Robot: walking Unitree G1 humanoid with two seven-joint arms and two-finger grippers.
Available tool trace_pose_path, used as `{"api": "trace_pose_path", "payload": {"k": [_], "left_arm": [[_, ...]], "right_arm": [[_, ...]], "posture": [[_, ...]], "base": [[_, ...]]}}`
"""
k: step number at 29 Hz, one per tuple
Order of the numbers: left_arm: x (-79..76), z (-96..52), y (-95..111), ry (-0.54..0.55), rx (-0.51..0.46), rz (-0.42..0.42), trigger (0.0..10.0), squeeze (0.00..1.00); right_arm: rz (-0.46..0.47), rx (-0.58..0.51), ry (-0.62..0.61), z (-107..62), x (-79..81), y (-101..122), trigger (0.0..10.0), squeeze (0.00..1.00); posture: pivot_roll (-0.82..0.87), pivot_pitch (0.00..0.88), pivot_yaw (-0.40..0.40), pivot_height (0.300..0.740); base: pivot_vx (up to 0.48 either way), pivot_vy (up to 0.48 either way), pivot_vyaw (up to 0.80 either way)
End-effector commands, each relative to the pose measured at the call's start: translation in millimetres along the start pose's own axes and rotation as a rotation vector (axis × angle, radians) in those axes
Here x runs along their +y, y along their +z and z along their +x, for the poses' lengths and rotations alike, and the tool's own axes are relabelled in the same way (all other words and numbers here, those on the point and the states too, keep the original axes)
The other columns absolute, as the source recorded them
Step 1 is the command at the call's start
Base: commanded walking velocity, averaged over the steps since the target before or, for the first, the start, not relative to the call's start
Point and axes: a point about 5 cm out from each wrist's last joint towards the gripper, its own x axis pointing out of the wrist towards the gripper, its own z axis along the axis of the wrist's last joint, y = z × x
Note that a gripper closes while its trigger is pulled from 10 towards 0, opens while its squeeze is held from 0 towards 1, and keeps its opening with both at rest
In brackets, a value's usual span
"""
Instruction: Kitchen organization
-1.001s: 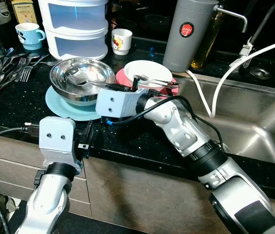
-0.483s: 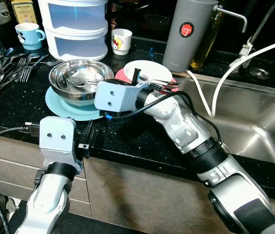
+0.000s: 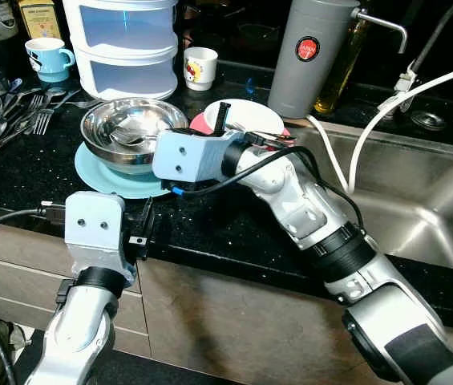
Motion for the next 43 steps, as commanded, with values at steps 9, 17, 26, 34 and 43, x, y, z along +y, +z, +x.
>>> {"api": "trace_pose_path", "payload": {"k": [9,17,26,34,43], "left_arm": [[-0.5,-0.8,-2,0.002,0.016,-0.002,10.0,0.0],[-1.1,-0.5,-2,0.0,0.016,-0.004,10.0,0.0],[-0.6,-0.6,-1,0.004,0.013,-0.011,10.0,0.0],[-0.9,-0.4,-2,0.003,0.015,-0.011,10.0,0.0],[0.0,-0.2,-2,0.005,0.014,-0.009,10.0,0.0]], "right_arm": [[-0.071,0.018,0.052,-6.9,-7.2,-5,10.0,0.0],[-0.132,0.081,0.099,-8.4,-2.6,-16,10.0,0.0],[-0.155,0.115,0.095,-8.7,-3.5,-21,10.0,0.0],[-0.171,0.109,0.102,-7.6,-2.7,-19,0.0,0.0],[-0.165,0.083,0.096,-6.6,-3.1,-15,0.0,0.0]], "posture": [[0.16,0.028,-0.075,0.74],[0.16,0.027,-0.075,0.74],[0.16,0.028,-0.074,0.74],[0.16,0.029,-0.074,0.74],[0.15,0.028,-0.075,0.74]], "base": [[0.0,0.0,0.0],[0.0,0.0,0.0],[0.0,0.0,0.0],[0.0,0.0,0.0],[0.0,0.0,0.0]]}}
